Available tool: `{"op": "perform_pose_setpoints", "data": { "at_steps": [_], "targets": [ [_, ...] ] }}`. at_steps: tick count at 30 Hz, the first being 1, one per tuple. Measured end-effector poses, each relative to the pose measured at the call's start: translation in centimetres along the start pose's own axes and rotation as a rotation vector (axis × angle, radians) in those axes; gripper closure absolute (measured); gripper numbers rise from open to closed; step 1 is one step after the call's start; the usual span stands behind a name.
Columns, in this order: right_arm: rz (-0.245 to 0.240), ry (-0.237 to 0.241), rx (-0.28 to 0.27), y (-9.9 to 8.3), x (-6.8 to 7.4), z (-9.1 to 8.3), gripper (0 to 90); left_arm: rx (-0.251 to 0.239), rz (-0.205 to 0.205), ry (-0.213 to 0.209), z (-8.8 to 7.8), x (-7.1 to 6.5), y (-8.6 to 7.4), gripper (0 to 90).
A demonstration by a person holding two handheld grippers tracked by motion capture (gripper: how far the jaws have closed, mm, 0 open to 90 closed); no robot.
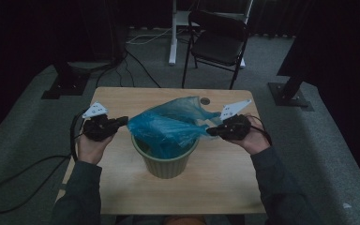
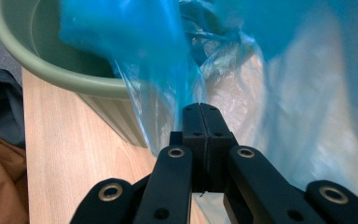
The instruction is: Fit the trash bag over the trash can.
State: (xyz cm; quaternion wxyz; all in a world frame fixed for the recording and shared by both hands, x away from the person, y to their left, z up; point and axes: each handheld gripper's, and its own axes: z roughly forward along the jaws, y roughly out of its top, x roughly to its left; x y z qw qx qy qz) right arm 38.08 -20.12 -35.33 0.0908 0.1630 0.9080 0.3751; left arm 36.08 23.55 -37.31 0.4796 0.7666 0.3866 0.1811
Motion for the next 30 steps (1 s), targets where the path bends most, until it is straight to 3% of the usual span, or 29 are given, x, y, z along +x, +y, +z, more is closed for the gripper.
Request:
{"op": "perform_pose_setpoints", "data": {
  "at_steps": [4,13,17,27,30],
  "targets": [
    [0.000,0.000,-0.008,0.1,0.0,-0.1,90.0,0.006,0.010,-0.008,0.2,-0.3,0.0,89.5],
    [0.006,-0.054,-0.118,2.0,-0.1,-0.5,78.3,-0.003,0.022,-0.024,0.7,-0.8,0.6,86.5],
    [0.011,-0.076,-0.148,2.7,-0.4,-0.2,77.0,-0.003,0.019,-0.025,0.8,-0.7,0.7,86.5],
    [0.067,-0.124,-0.161,4.1,-1.8,1.7,75.8,-0.003,-0.005,-0.011,1.5,-0.1,0.8,89.4],
    [0.089,-0.130,-0.142,4.1,-2.3,2.4,77.5,0.007,-0.018,-0.006,1.8,0.3,0.7,89.6]
  ]
}}
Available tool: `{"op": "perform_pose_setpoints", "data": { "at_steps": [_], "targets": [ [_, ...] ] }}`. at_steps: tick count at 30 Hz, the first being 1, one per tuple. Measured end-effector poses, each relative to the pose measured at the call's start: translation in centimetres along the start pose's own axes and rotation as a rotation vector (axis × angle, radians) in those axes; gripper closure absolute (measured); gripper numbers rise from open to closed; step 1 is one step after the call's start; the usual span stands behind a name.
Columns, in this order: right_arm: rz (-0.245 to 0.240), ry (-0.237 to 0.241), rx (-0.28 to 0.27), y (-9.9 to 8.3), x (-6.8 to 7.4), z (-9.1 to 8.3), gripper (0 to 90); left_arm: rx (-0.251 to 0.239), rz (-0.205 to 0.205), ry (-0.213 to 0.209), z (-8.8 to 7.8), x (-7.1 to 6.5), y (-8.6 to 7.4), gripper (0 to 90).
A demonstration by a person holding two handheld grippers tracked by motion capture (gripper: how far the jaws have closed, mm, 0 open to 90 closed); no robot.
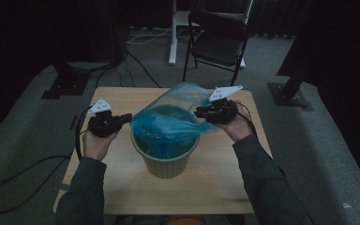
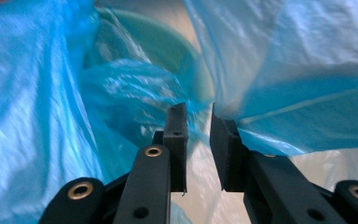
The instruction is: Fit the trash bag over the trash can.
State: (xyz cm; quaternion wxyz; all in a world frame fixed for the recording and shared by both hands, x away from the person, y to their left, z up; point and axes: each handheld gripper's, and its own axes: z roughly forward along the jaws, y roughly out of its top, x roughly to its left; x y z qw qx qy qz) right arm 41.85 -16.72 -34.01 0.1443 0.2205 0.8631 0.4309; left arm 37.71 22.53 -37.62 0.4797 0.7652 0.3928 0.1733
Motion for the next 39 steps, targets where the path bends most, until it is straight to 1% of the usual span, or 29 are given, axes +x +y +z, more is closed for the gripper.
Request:
{"op": "perform_pose_setpoints", "data": {
  "at_steps": [2,3,4,7,9,13,16,18,23,27,29,34,36,37,39],
  "targets": [
    [0.004,-0.007,0.010,-0.1,-0.2,0.2,77.8,0.003,-0.007,0.001,0.1,0.2,-0.1,89.7],
    [0.017,-0.019,0.023,-0.3,-0.5,0.6,78.8,0.006,-0.015,0.002,0.3,0.3,-0.1,89.7],
    [0.022,-0.017,0.026,-0.4,-0.7,0.8,79.1,0.014,-0.028,0.004,0.6,0.7,-0.3,89.7],
    [0.048,-0.024,0.047,-0.8,-1.1,1.4,80.3,0.026,-0.052,0.006,1.2,1.2,-0.7,89.7],
    [0.061,-0.036,0.066,-1.0,-1.4,1.8,80.8,0.035,-0.067,0.005,1.6,1.5,-0.9,89.7],
    [0.098,-0.036,0.094,-1.7,-2.0,2.6,81.6,0.061,-0.091,-0.006,2.4,2.0,-1.5,89.7],
    [0.115,-0.030,0.119,-2.2,-2.3,3.1,82.0,0.079,-0.103,-0.016,3.0,2.2,-1.8,89.7],
    [0.119,-0.025,0.134,-2.5,-2.4,3.4,82.1,0.082,-0.119,-0.028,3.4,2.3,-2.1,89.6],
    [0.119,-0.009,0.185,-3.0,-2.3,4.2,83.4,0.099,-0.130,-0.046,4.1,2.4,-2.5,89.6],
    [0.126,-0.001,0.212,-3.2,-2.0,4.8,84.4,0.107,-0.140,-0.058,4.6,2.5,-2.7,89.7],
    [0.127,0.002,0.224,-3.3,-2.0,5.1,85.9,0.115,-0.143,-0.058,4.8,2.4,-2.9,89.7],
    [0.132,0.019,0.279,-4.1,-1.9,5.8,87.5,0.135,-0.151,-0.061,5.3,2.5,-3.4,89.6],
    [0.135,0.027,0.285,-4.3,-2.0,5.9,87.7,0.133,-0.155,-0.065,5.3,2.5,-3.5,89.6],
    [0.138,0.033,0.289,-4.5,-1.9,6.0,88.0,0.128,-0.164,-0.069,5.3,2.5,-3.6,89.6],
    [0.142,0.048,0.295,-4.8,-1.9,6.0,88.4,0.129,-0.162,-0.067,5.2,2.6,-3.7,89.3]
  ]
}}
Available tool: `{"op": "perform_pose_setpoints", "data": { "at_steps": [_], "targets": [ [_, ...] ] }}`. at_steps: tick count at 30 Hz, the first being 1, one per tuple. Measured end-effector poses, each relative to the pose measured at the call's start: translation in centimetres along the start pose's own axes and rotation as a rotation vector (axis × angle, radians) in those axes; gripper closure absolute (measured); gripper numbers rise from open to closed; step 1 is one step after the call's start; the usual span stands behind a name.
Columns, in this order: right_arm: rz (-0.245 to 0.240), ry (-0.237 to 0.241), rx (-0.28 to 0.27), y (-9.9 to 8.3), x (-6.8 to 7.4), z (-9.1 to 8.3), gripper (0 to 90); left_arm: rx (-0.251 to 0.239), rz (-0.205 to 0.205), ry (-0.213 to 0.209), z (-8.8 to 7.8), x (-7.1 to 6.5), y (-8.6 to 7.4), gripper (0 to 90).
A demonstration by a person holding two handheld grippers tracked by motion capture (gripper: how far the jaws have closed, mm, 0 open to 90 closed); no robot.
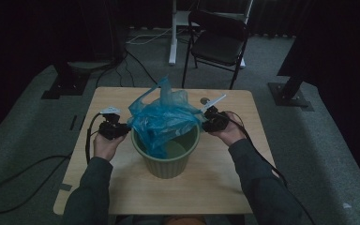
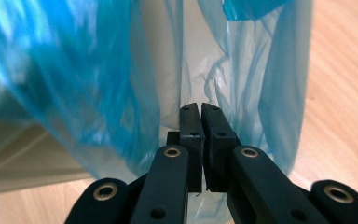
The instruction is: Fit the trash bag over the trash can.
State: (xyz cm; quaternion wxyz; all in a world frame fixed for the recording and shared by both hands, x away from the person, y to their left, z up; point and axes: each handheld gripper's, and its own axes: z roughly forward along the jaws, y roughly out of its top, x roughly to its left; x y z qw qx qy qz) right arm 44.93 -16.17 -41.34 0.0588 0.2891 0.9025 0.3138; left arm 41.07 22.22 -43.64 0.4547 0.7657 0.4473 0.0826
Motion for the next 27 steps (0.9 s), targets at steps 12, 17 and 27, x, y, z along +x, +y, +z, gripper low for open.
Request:
{"op": "perform_pose_setpoints", "data": {
  "at_steps": [12,17,27],
  "targets": [
    [0.058,0.083,0.033,-2.5,-0.3,0.7,89.9,-0.008,-0.015,-0.007,-0.5,0.1,-1.0,89.1],
    [0.040,0.072,0.020,-2.5,0.1,0.4,88.3,-0.018,-0.017,0.008,-0.7,0.1,-1.1,88.5],
    [-0.046,-0.063,-0.153,-1.6,0.9,-2.9,75.0,-0.067,-0.010,0.022,-1.9,0.1,-0.7,85.3]
  ]
}}
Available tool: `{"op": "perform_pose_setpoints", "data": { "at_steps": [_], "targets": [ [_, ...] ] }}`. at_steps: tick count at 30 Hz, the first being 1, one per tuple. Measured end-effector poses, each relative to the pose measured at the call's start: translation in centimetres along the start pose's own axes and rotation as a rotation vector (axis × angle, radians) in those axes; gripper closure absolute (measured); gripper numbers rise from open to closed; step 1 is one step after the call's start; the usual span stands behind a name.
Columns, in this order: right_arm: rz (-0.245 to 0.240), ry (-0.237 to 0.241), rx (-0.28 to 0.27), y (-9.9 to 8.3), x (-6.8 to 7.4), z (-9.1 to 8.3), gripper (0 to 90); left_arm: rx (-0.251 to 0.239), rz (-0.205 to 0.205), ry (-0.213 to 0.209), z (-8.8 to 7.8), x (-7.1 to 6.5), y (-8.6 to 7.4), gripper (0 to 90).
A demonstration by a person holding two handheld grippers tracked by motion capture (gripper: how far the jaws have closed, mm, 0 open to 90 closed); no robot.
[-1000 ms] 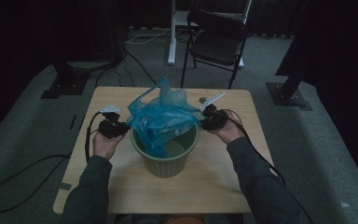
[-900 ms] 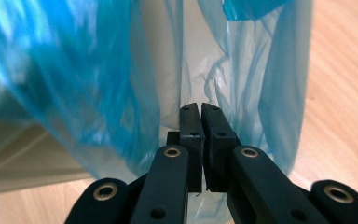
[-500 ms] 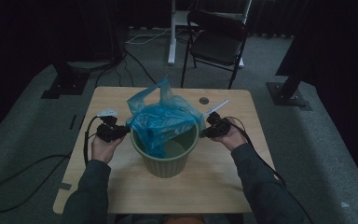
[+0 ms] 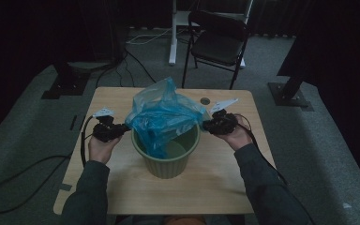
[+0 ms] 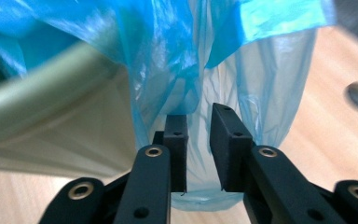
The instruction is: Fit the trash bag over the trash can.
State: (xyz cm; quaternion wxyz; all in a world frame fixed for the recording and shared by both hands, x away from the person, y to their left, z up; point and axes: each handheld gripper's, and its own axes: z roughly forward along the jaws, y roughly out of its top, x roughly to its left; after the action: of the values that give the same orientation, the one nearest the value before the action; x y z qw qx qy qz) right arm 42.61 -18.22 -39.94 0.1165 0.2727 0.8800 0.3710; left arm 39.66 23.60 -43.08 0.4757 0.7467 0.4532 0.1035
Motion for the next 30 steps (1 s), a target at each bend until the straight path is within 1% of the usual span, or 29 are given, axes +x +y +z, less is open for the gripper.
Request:
{"op": "perform_pose_setpoints", "data": {
  "at_steps": [2,5,8,11,15,18,20,23,26,30],
  "targets": [
    [-0.001,-0.021,-0.033,0.3,-0.1,-0.7,73.2,-0.012,-0.003,0.002,-0.3,0.0,0.1,84.0],
    [-0.002,-0.032,-0.076,0.6,-0.2,-1.7,70.5,-0.025,-0.005,0.005,-0.8,0.1,0.2,81.8],
    [-0.002,-0.027,-0.100,0.7,-0.2,-2.4,69.4,-0.039,-0.001,0.010,-1.4,0.2,0.3,79.4],
    [-0.006,-0.024,-0.094,0.7,-0.2,-2.6,70.8,-0.058,-0.005,0.017,-2.1,0.2,0.5,75.8],
    [-0.016,-0.002,-0.081,0.6,0.0,-2.6,77.8,-0.089,0.002,0.027,-3.3,0.1,0.8,71.4],
    [-0.028,0.005,-0.070,0.6,0.2,-2.5,80.4,-0.112,0.025,0.028,-4.1,-0.5,1.5,69.9],
    [-0.029,0.007,-0.067,0.6,0.2,-2.4,80.7,-0.126,0.052,0.024,-4.4,-1.3,2.4,68.9],
    [-0.029,0.011,-0.061,0.7,0.3,-2.2,81.1,-0.129,0.072,0.023,-4.3,-1.9,3.3,67.1],
    [-0.032,0.014,-0.059,0.8,0.3,-2.1,81.2,-0.124,0.092,0.020,-3.9,-2.4,4.3,65.3],
    [-0.035,0.016,-0.057,0.8,0.4,-2.0,81.2,-0.101,0.124,0.003,-2.7,-3.3,5.9,62.1]
  ]
}}
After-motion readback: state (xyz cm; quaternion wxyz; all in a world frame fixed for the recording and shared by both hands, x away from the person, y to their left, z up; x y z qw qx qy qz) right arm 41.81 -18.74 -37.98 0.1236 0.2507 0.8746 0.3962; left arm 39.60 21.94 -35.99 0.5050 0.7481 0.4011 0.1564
